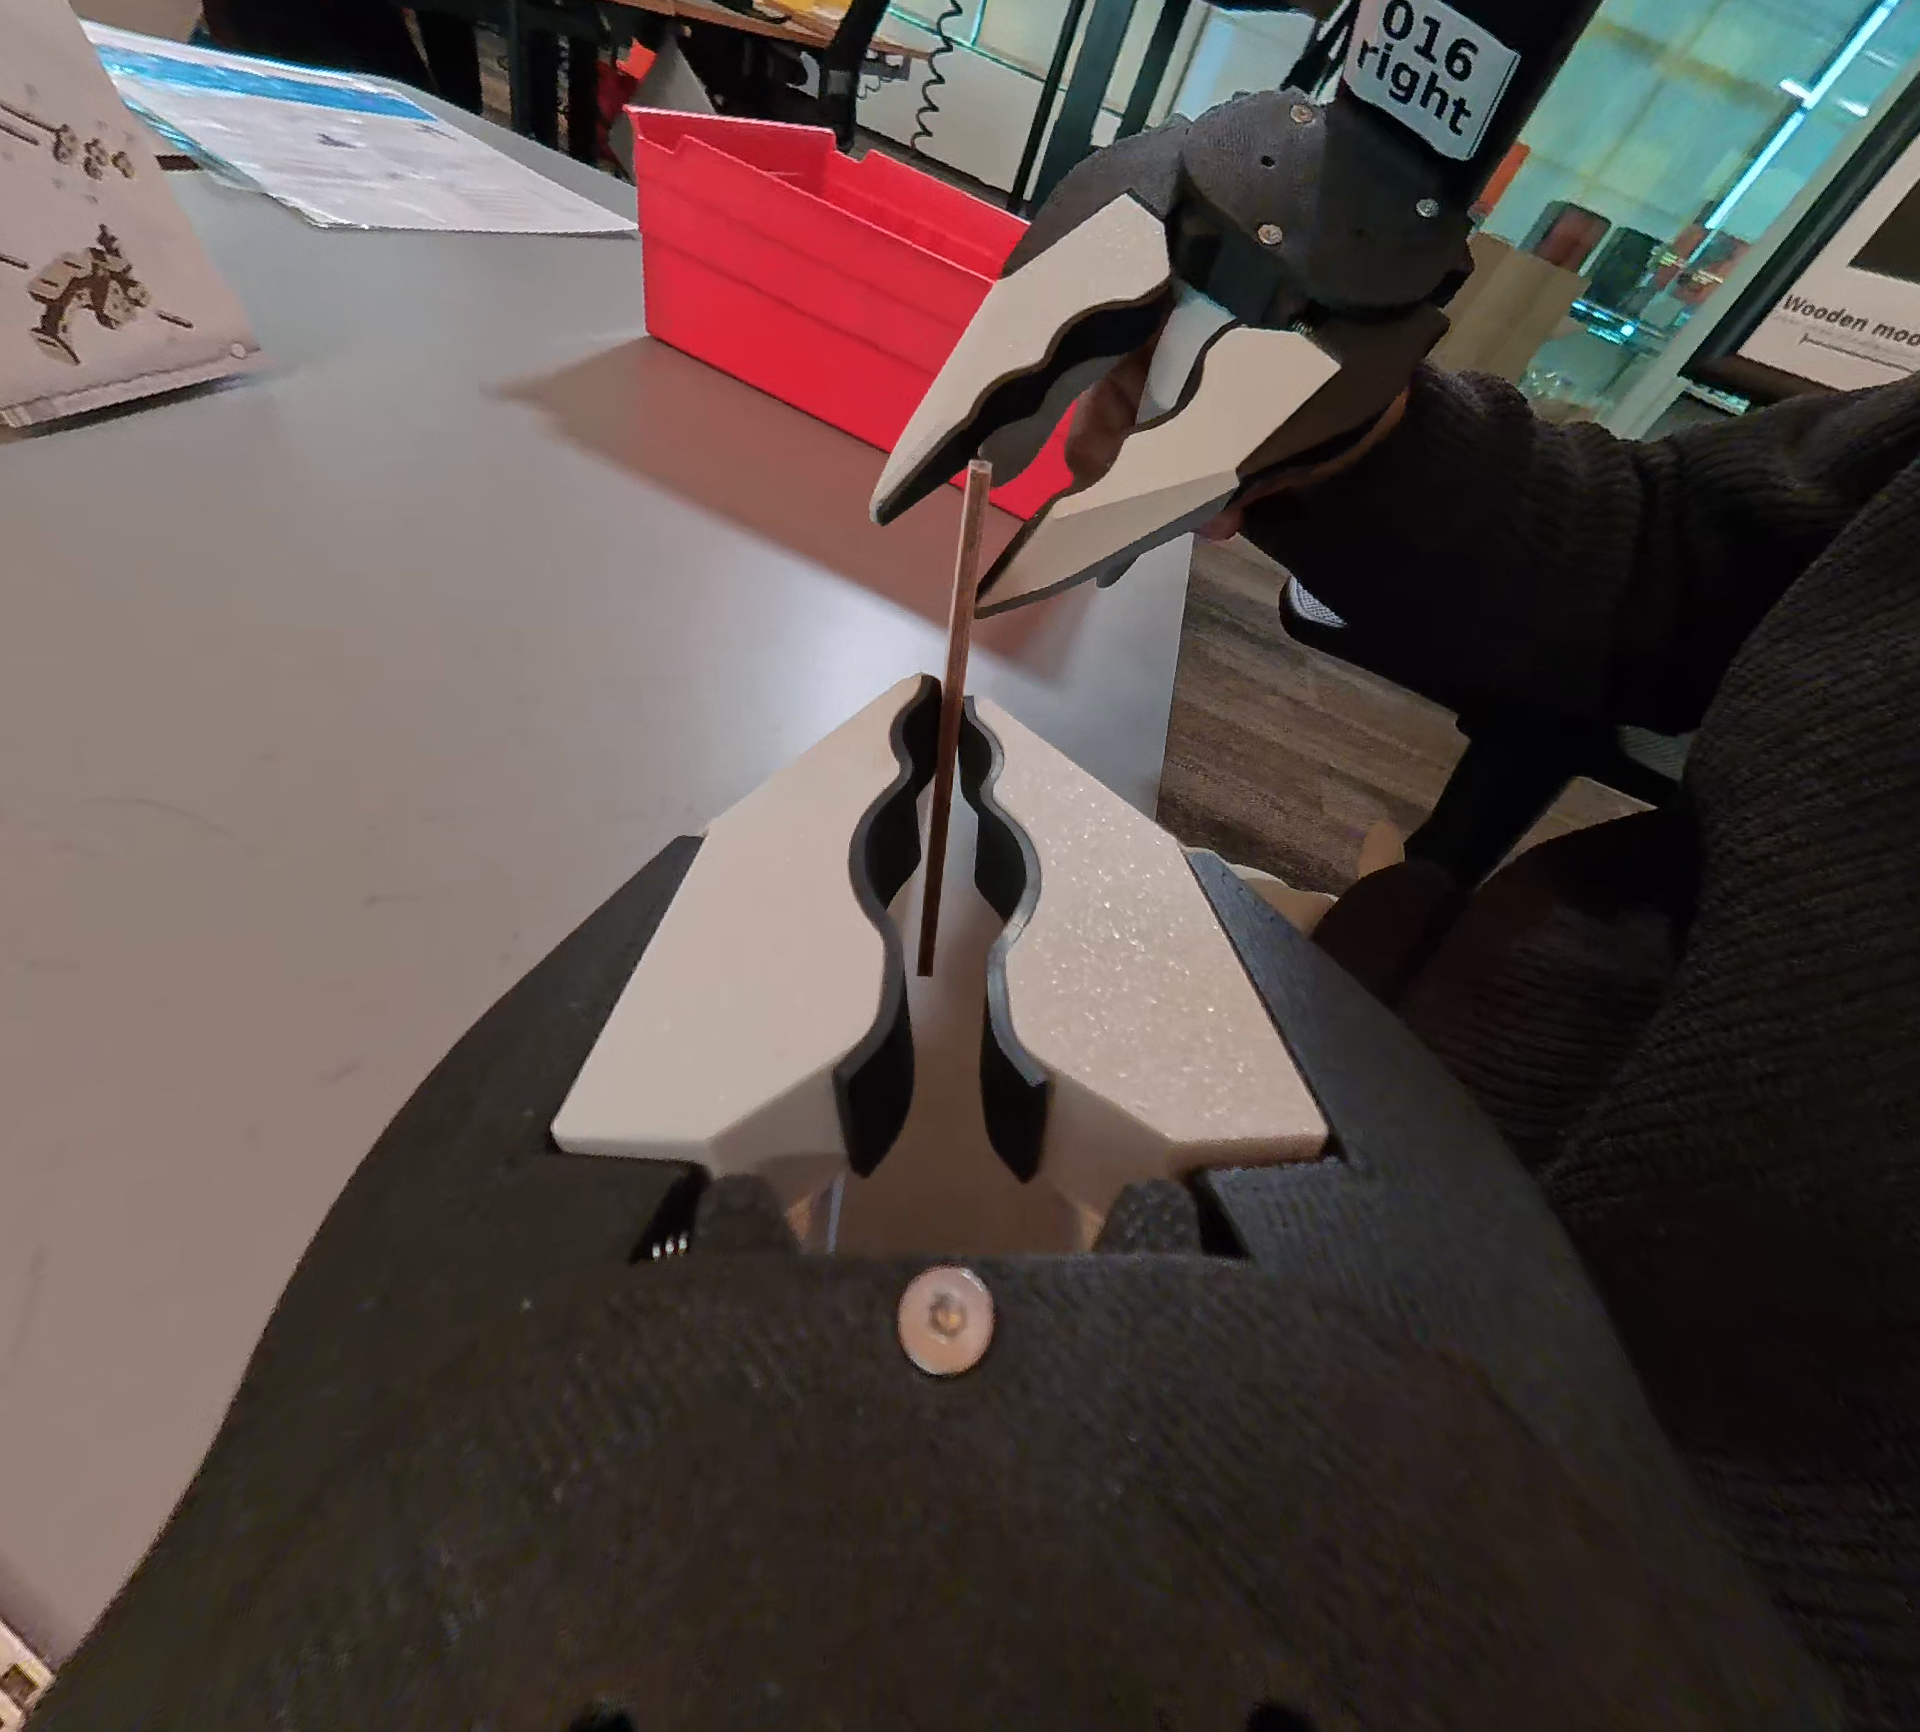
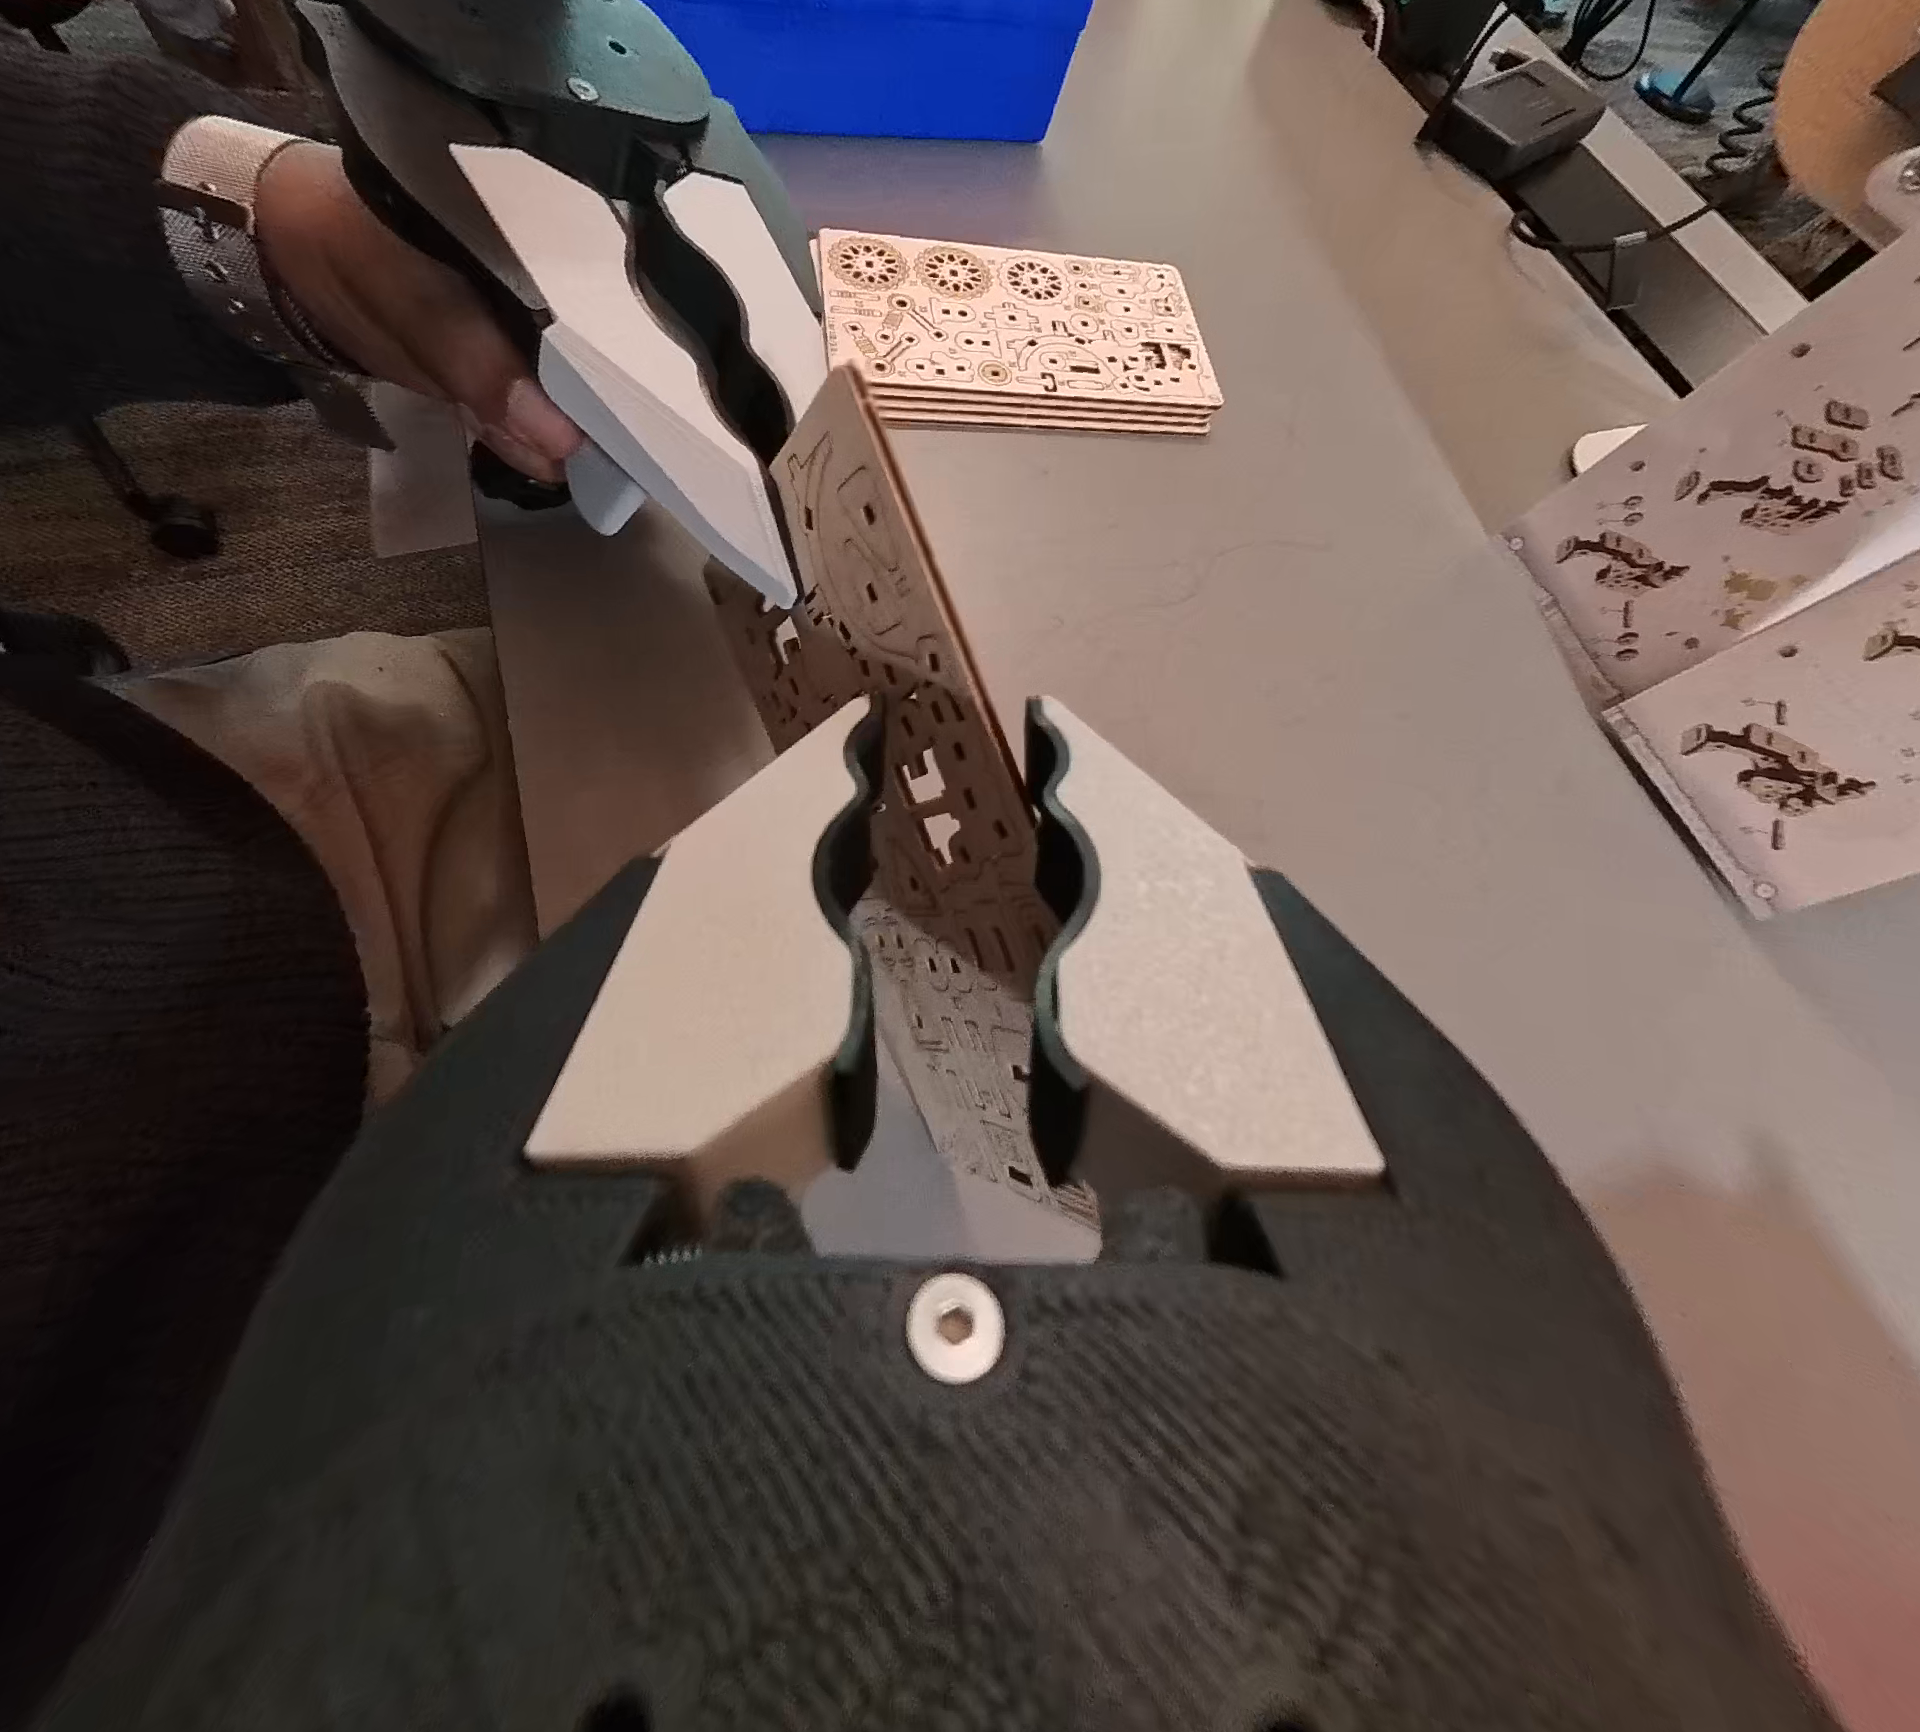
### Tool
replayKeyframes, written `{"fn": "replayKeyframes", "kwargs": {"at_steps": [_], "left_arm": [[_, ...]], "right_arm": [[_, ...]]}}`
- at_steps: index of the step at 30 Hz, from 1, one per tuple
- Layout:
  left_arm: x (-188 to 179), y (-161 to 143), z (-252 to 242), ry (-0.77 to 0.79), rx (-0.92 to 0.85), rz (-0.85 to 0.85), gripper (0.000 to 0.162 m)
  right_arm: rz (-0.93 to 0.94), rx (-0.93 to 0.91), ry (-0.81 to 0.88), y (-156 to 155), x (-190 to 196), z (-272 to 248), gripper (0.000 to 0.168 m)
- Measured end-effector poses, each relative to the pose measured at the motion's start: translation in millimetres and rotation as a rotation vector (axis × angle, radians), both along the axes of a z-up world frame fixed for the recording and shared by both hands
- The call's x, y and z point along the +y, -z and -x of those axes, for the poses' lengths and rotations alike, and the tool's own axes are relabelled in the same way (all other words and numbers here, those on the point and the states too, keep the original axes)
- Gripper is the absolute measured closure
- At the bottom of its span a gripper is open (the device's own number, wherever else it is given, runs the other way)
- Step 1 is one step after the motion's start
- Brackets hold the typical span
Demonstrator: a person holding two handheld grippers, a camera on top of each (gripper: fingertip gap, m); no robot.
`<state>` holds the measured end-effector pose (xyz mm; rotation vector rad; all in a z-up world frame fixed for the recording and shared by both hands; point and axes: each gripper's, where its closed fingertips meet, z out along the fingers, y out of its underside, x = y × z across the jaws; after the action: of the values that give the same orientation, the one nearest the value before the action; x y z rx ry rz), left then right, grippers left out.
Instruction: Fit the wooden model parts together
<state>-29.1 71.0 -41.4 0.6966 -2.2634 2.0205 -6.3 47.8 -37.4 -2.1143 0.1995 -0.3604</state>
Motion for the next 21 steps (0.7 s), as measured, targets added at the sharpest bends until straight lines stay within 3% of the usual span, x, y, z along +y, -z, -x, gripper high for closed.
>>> {"fn": "replayKeyframes", "kwargs": {"at_steps": [21], "left_arm": [[-0.3, -0.6, 0.1, -0.005, 0.016, 0.009, 0.161]], "right_arm": [[0.012, -0.021, -0.003, -1.1, 2.1, 1.1, 0.145]]}}
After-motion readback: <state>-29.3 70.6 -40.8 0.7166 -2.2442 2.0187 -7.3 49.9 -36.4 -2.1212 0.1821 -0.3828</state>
